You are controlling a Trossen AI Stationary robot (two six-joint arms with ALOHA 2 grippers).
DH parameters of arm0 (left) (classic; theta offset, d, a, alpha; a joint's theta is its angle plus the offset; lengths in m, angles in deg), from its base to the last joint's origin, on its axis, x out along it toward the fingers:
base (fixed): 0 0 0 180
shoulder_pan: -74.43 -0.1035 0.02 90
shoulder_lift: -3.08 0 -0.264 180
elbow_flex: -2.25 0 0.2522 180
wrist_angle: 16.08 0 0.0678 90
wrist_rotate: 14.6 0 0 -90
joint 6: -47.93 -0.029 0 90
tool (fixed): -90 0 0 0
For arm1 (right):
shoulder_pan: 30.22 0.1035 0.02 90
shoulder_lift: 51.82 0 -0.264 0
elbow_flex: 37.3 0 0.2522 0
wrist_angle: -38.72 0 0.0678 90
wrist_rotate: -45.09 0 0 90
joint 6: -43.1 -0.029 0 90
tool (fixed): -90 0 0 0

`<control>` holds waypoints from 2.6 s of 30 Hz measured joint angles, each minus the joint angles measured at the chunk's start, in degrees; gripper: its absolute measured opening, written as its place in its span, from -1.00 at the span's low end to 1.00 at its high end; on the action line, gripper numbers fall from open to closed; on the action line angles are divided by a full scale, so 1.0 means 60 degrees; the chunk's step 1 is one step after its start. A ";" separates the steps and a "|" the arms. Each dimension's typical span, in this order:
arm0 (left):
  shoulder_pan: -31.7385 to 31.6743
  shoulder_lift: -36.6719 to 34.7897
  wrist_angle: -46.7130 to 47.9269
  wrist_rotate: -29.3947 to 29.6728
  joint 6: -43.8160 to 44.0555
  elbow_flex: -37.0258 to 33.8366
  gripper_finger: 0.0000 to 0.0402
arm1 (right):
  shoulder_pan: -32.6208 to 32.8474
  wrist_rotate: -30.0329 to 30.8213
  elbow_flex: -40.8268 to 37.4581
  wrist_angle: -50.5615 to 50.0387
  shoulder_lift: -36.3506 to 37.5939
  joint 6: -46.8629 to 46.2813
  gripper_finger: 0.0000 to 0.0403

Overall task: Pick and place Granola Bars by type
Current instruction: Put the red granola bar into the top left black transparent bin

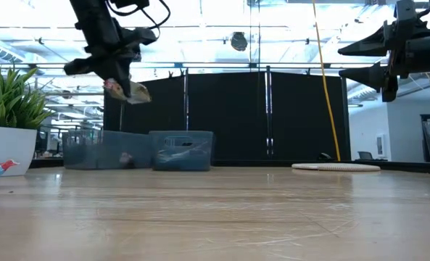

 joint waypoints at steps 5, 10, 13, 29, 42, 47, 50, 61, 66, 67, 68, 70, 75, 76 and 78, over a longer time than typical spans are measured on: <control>-0.1066 -0.0591 0.0577 -0.0396 -0.2550 0.0000 -0.93 | 0.0002 -0.0002 0.0000 -0.0003 0.0000 0.0002 0.20; -0.2352 -0.0868 0.1068 -0.0492 -0.5988 0.0004 -0.93 | 0.0002 0.0000 0.0000 -0.0002 -0.0002 0.0001 0.20; -0.3073 -0.0853 0.1167 -0.0488 -0.8064 0.0004 -0.93 | 0.0000 -0.0003 0.0000 -0.0003 -0.0004 -0.0001 0.20; -0.4410 -0.0005 0.1839 0.1776 -1.5368 0.1900 -0.93 | 0.0001 -0.0002 0.0000 -0.0005 -0.0001 -0.0001 0.20; -0.4166 0.3116 0.5588 0.2247 -1.9512 0.5158 -0.93 | 0.0002 0.0001 0.0000 -0.0006 -0.0003 -0.0001 0.20; -0.4413 0.3610 0.4823 0.2295 -2.0654 0.5169 -0.93 | 0.0002 0.0001 0.0000 -0.0006 -0.0004 -0.0001 0.20; -0.4638 0.3860 0.4338 0.2080 -2.1219 0.5170 -0.93 | -0.0002 0.0000 0.0000 -0.0006 0.0000 0.0000 0.20; -0.5203 0.4841 0.4545 0.1725 -2.2002 0.5016 -0.94 | 0.0002 0.0000 0.0000 -0.0006 -0.0004 -0.0001 0.20; -0.5429 0.5176 0.4709 0.1704 -2.1897 0.5009 -0.94 | 0.0000 -0.0001 0.0000 -0.0006 -0.0003 -0.0001 0.20; -0.5466 0.5213 0.4709 0.1699 -2.1895 0.5009 -0.94 | 0.0000 -0.0001 0.0000 -0.0006 -0.0003 -0.0001 0.20; -0.5482 0.5247 0.4720 0.1685 -2.1884 0.5009 -0.94 | 0.0002 -0.0001 0.0000 -0.0006 -0.0002 -0.0001 0.20; -0.5542 0.5288 0.4789 0.1519 -2.1905 0.5005 -0.94 | 0.0002 0.0001 0.0000 -0.0006 -0.0001 0.0002 0.20; -0.5568 0.5270 0.4782 0.1277 -2.2179 0.4888 -0.94 | -0.0001 0.0001 0.0000 -0.0009 -0.0001 -0.0001 0.20; -0.5559 0.5270 0.4747 0.1273 -2.2239 0.4750 -0.94 | 0.0002 -0.0003 0.0000 -0.0006 0.0000 -0.0001 0.20; -0.5524 0.5270 0.4736 0.1288 -2.2417 0.4323 -0.94 | -0.0002 0.0001 0.0000 -0.0006 -0.0003 -0.0001 0.20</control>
